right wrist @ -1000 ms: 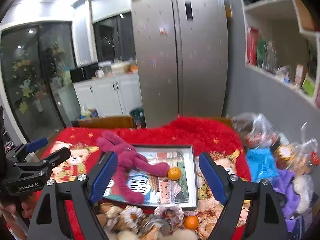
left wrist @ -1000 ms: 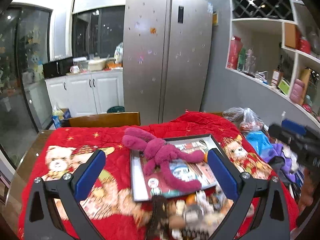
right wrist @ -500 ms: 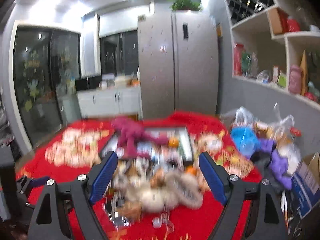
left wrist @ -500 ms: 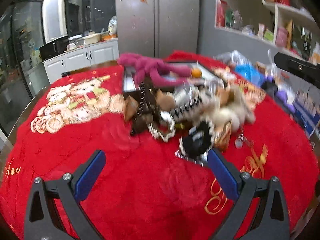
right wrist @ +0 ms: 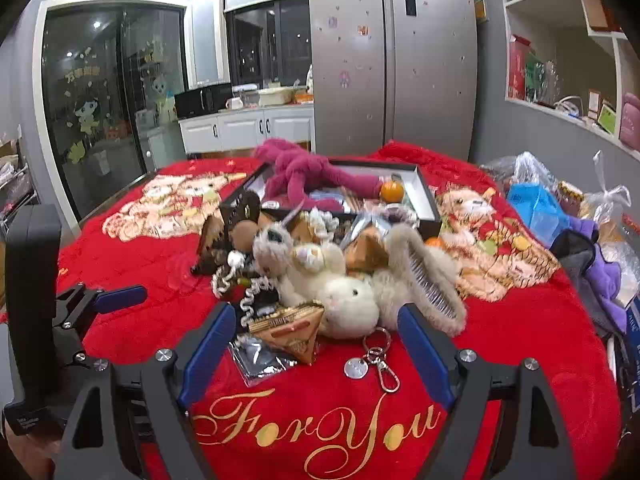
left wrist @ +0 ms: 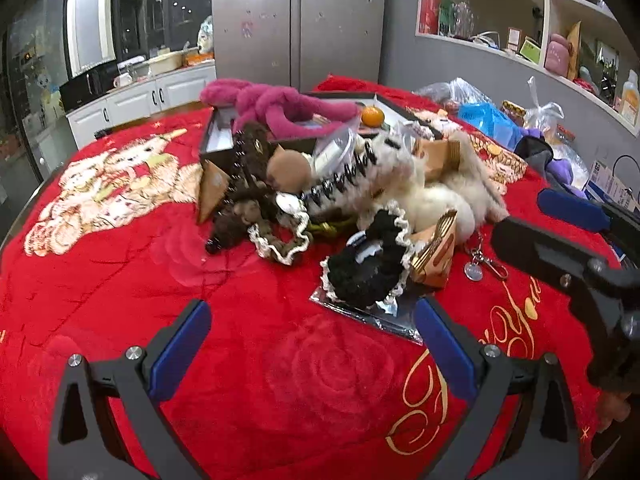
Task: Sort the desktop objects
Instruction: 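Grasp the brown snack packet with the right tool while the left tool grasps the black lace scrunchie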
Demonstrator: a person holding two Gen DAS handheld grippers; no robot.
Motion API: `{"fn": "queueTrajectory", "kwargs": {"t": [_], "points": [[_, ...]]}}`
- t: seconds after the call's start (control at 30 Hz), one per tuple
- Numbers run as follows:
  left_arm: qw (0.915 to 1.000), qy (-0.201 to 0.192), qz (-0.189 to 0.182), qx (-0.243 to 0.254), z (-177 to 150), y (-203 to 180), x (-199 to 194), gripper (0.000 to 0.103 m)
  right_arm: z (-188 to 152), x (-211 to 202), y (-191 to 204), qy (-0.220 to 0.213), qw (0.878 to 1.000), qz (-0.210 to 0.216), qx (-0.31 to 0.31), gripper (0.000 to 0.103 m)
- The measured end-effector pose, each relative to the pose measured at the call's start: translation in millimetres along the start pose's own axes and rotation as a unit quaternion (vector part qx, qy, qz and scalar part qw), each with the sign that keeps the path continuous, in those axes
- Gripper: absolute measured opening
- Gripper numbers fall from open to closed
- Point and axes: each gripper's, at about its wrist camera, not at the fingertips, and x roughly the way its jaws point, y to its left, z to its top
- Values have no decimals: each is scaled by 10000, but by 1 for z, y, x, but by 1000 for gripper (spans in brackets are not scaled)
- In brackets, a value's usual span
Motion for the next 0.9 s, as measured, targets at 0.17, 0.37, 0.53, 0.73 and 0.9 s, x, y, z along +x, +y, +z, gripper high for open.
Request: {"fn": "queueTrajectory", "kwargs": {"t": [0.17,0.37,0.53,0.73,0.9], "points": [[9999,130,9,2,2,-1,14,103,-7,19,-7,319,9992,172,192,86],[9994,340,77,49,5,0,31,103,-11,42,-7,652,9974,248,196,86],[9988,419,162,169,10,-3,41,103,-10,62,-6,891,9953,331,178,86],[9975,687,-158,-8,12,6,56,103,-11,82,-11,1022,9924,573,372,90],[9974,662,-252,-121,12,11,57,97,-12,87,-15,1035,9901,756,579,92]]}}
